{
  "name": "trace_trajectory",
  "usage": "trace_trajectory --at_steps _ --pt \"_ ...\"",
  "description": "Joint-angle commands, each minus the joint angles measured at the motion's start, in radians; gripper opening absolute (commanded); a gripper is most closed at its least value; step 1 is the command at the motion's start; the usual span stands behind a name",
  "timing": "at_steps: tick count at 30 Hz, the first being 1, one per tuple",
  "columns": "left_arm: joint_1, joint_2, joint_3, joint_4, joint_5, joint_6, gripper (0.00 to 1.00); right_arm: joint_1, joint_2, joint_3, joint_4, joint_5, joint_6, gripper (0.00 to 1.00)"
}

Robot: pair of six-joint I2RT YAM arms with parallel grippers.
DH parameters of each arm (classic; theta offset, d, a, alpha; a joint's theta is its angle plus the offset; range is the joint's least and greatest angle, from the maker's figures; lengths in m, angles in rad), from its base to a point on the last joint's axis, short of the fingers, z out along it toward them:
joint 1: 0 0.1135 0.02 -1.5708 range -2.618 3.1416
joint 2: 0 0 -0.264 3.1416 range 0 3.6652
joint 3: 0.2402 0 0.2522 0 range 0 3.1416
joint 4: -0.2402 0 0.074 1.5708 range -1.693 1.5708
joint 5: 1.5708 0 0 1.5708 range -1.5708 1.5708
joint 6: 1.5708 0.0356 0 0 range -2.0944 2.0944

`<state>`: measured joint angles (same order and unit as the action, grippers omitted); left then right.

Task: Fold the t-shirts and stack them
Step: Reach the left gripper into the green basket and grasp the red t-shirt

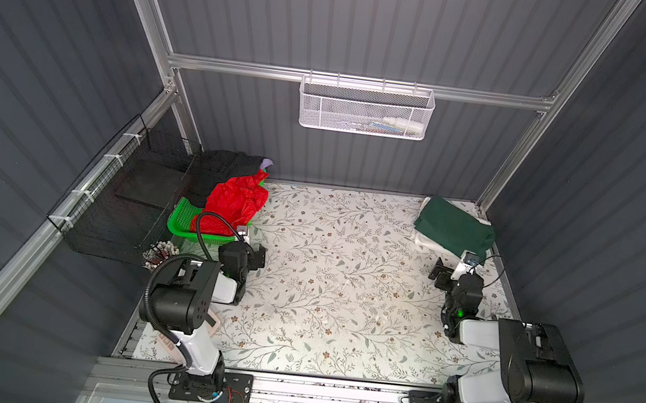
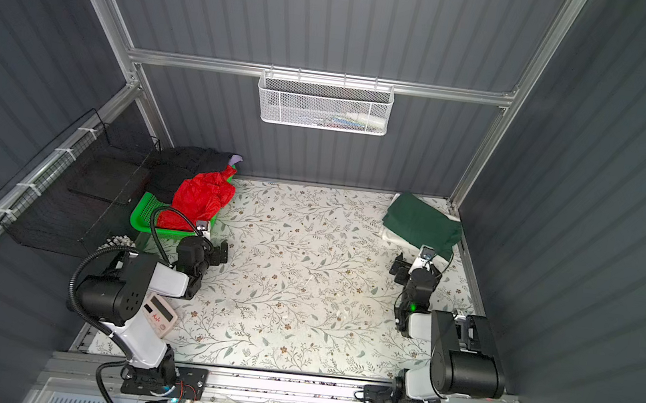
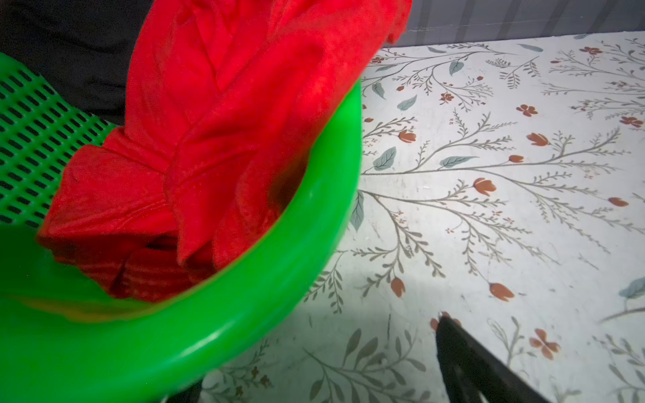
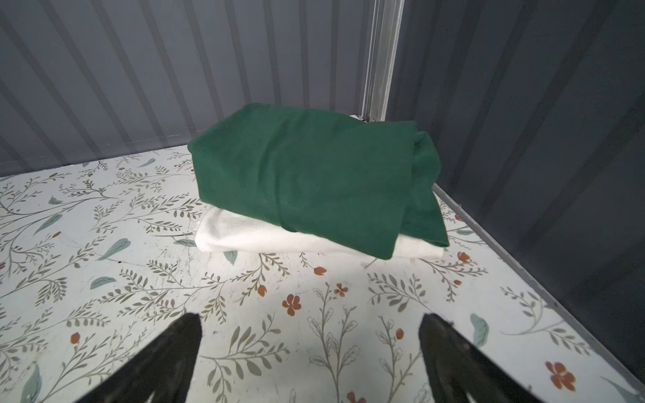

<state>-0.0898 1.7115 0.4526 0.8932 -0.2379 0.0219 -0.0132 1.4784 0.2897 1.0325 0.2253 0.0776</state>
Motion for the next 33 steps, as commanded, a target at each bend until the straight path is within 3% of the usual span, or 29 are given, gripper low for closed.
trace_trajectory --at_steps 1,25,33 --pt "0.007 0.004 0.017 0.024 0.010 -0.007 1.00 0.002 -0.011 0.005 0.019 0.006 -0.006 0.99" --pt "0.010 0.004 0.013 0.027 0.011 -0.007 1.00 -0.013 -0.014 0.008 0.009 -0.014 0.008 0.99" --pt "-0.031 -0.112 -0.016 -0.017 -0.040 0.021 1.00 0.021 -0.066 -0.041 0.069 0.024 -0.025 0.99"
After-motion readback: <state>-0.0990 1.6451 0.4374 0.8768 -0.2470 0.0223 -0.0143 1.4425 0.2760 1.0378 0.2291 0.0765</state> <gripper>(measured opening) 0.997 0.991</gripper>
